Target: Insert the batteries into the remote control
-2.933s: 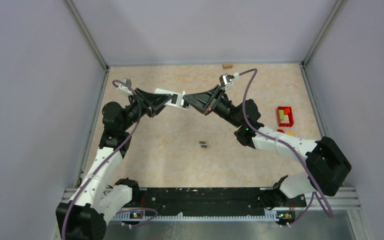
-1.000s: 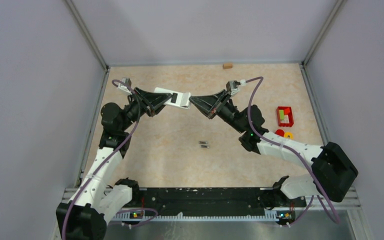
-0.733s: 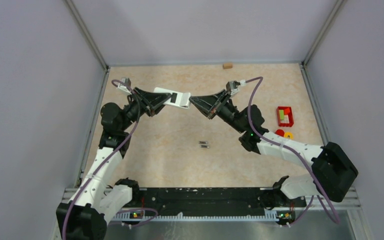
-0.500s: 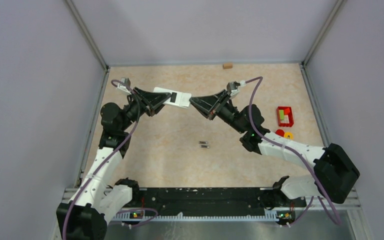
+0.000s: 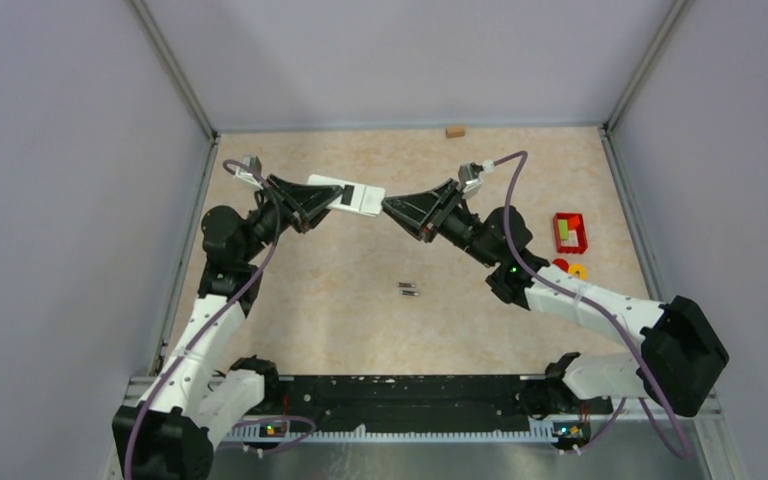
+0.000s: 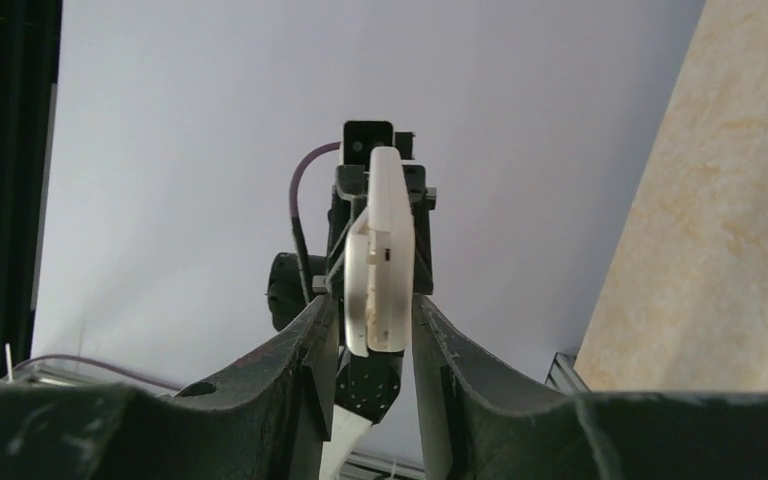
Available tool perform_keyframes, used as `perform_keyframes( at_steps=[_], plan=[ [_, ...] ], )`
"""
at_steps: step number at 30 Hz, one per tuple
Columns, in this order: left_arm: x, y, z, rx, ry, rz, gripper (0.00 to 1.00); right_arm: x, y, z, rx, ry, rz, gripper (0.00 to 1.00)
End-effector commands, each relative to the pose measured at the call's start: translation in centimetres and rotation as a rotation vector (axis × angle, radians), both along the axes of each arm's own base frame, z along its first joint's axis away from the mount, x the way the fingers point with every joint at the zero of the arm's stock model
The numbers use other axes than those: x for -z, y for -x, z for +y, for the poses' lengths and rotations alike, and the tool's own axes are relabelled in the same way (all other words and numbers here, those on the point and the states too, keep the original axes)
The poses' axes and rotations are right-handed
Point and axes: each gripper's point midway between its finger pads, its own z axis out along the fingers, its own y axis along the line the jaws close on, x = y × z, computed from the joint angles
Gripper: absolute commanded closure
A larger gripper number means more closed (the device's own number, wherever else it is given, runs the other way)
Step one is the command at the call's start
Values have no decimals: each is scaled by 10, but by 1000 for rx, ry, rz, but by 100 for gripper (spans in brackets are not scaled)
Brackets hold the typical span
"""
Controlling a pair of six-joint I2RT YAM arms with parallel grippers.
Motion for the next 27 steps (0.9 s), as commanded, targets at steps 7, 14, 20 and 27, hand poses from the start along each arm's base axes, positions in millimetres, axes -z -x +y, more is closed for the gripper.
perform_keyframes(
  at_steps=[7, 14, 20, 27],
  plan=[
    [-21, 11, -1, 18, 21, -93, 100, -21, 1, -3, 3, 23, -68, 45],
    [-18, 10, -2, 21, 13, -90, 100, -25, -2, 5, -20, 52, -104, 37],
    [-18, 13, -2, 31, 8, -93, 100, -16, -8, 14, -30, 106, -101, 42],
    [-20, 17, -3, 44, 9, -100, 100, -6, -13, 14, -10, 150, -100, 69]
  ],
)
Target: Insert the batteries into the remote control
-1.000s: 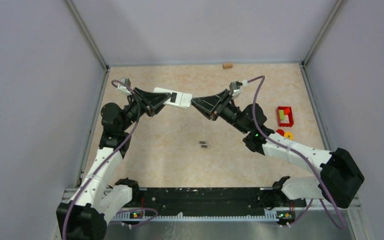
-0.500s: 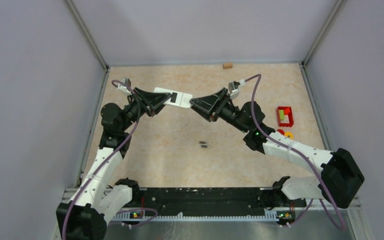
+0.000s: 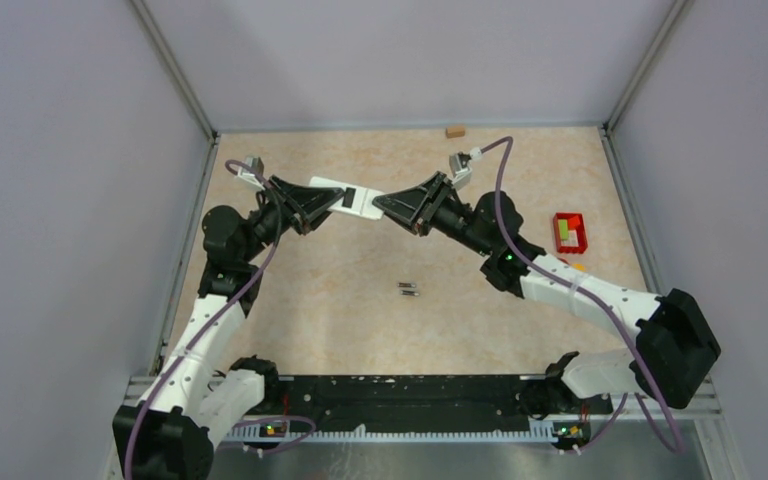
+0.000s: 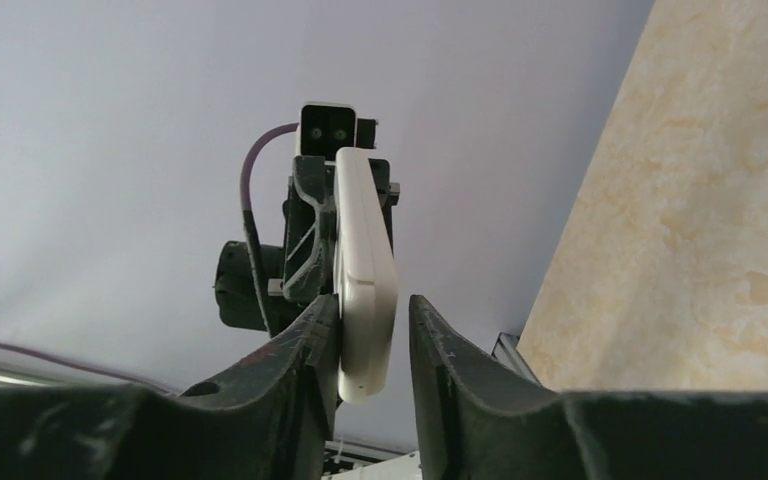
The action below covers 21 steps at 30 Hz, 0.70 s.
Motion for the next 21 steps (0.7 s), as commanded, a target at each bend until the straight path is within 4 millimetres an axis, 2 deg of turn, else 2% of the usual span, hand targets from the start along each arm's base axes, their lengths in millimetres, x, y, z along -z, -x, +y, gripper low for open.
perform_keyframes(
  at_steps=[1, 5, 9, 13, 21],
  plan=[
    [-21, 13, -1, 23, 12, -101, 100, -17, -4, -1, 13, 7, -67, 72],
    [-22, 13, -1, 22, 15, -118, 100, -11, -7, 3, 10, 29, -77, 80],
    [-24, 17, -3, 41, 18, -146, 100, -3, -10, 11, -12, 45, -80, 84],
    [-28, 23, -7, 63, 4, -189, 100, 3, -11, 24, -35, 69, -88, 84],
    [-24, 39, -25, 160, -75, -256, 100, 2, -12, 50, -98, 89, -114, 83]
  ],
)
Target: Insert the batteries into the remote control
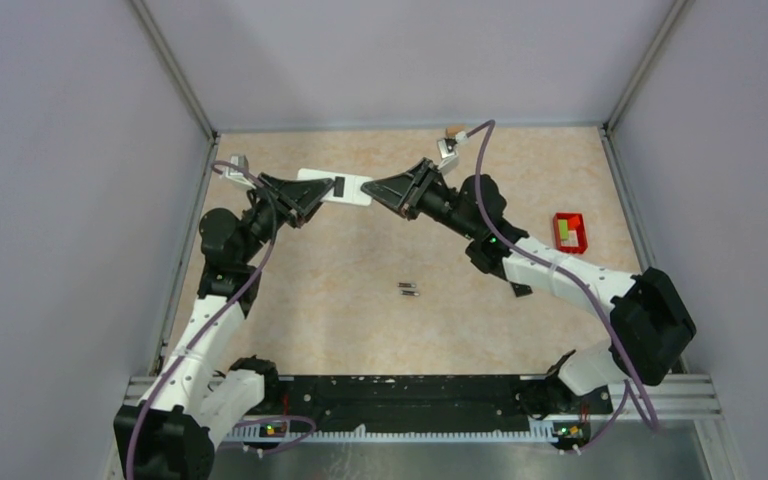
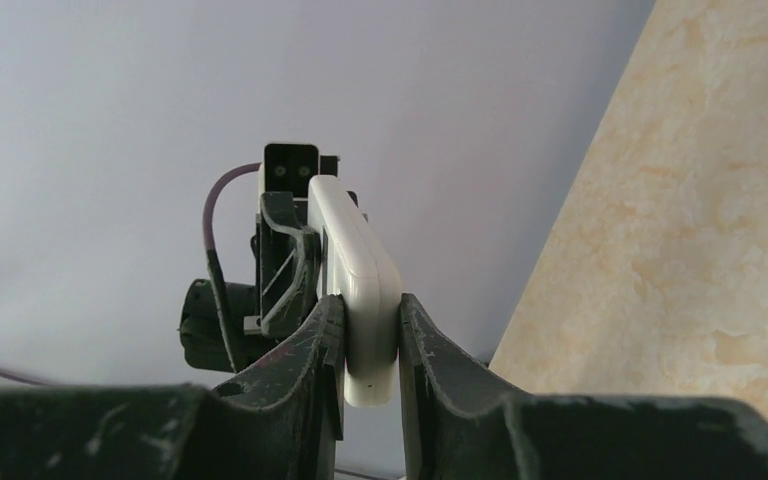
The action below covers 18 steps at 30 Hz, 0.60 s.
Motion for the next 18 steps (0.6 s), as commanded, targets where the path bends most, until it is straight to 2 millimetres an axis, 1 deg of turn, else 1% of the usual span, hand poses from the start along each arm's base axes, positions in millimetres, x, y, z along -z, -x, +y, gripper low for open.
perform_keyframes(
  at_steps=[1, 6, 10, 13, 16, 18],
  plan=[
    [-24, 57, -40, 290, -72, -174, 100, 5, 12, 30, -104, 58, -47, 83],
    [-22, 65, -52, 357, -118, -197, 100, 7, 19, 41, -154, 99, -101, 82],
    [-19, 65, -58, 386, -137, -204, 100, 8, 26, 44, -199, 148, -169, 76],
    [-11, 55, -55, 327, -187, -199, 100, 12, 28, 34, -186, 206, -220, 72],
    [-1, 42, -46, 227, -275, -214, 100, 15, 24, 12, -144, 242, -262, 66],
    [1, 39, -42, 191, -308, -233, 100, 15, 24, -4, -129, 262, -299, 57]
  ],
)
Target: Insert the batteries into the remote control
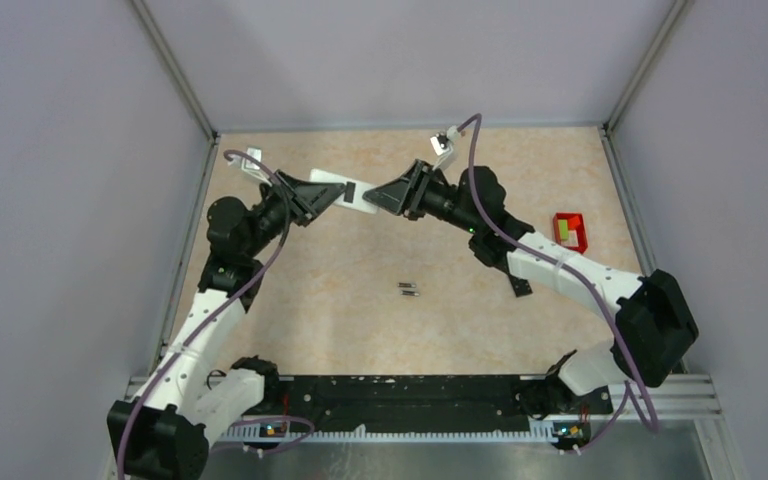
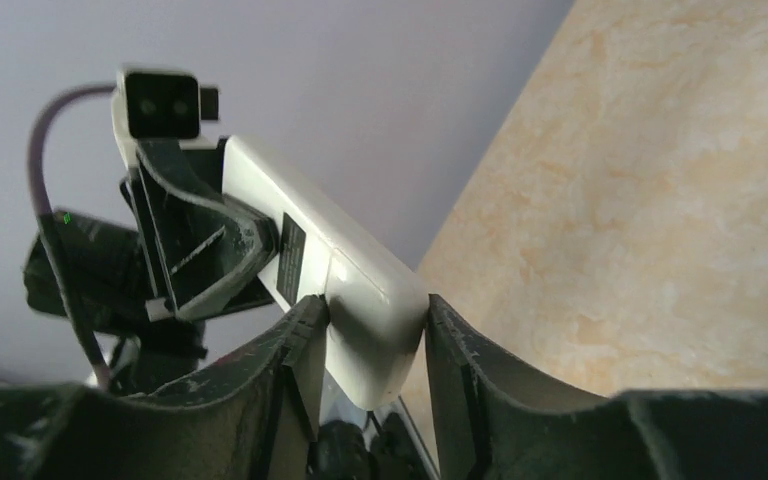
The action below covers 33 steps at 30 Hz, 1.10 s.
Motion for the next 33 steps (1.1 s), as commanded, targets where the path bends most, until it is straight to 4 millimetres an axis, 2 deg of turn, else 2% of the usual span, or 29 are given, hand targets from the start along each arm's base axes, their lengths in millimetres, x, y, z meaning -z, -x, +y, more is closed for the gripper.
perform_keyframes(
  at_steps=[1, 3, 5, 6, 10, 13, 15, 17, 20, 22, 25, 33],
  plan=[
    [-5, 48, -33, 230, -124, -106, 100, -6, 40, -13, -143, 76, -173, 51],
    [-7, 50, -31, 236, -151, -140, 100, -10, 57, -20, -218, 101, -269, 33],
    [-7, 56, -32, 279, -202, -167, 100, -14, 82, -22, -353, 132, -356, 23],
    [-8, 58, -32, 299, -231, -174, 100, -16, 95, -23, -419, 139, -385, 21],
    [-6, 76, -39, 429, -283, -211, 100, -5, 100, -33, -420, 215, -425, 15],
    [-6, 89, -42, 518, -280, -242, 100, 0, 113, -36, -501, 229, -478, 15],
    [-6, 100, -44, 584, -283, -274, 100, 2, 118, -37, -530, 233, -510, 18],
    [-5, 106, -44, 614, -293, -302, 100, -1, 122, -37, -555, 225, -541, 26],
    [-4, 111, -42, 617, -306, -325, 100, -4, 126, -35, -597, 220, -555, 39],
    [-5, 113, -42, 616, -305, -332, 99, -5, 126, -33, -616, 218, -555, 42],
    [-5, 116, -42, 634, -299, -332, 99, -1, 122, -30, -619, 232, -542, 49],
    [-5, 119, -43, 647, -288, -330, 99, 5, 103, -15, -572, 240, -491, 79]
  ],
)
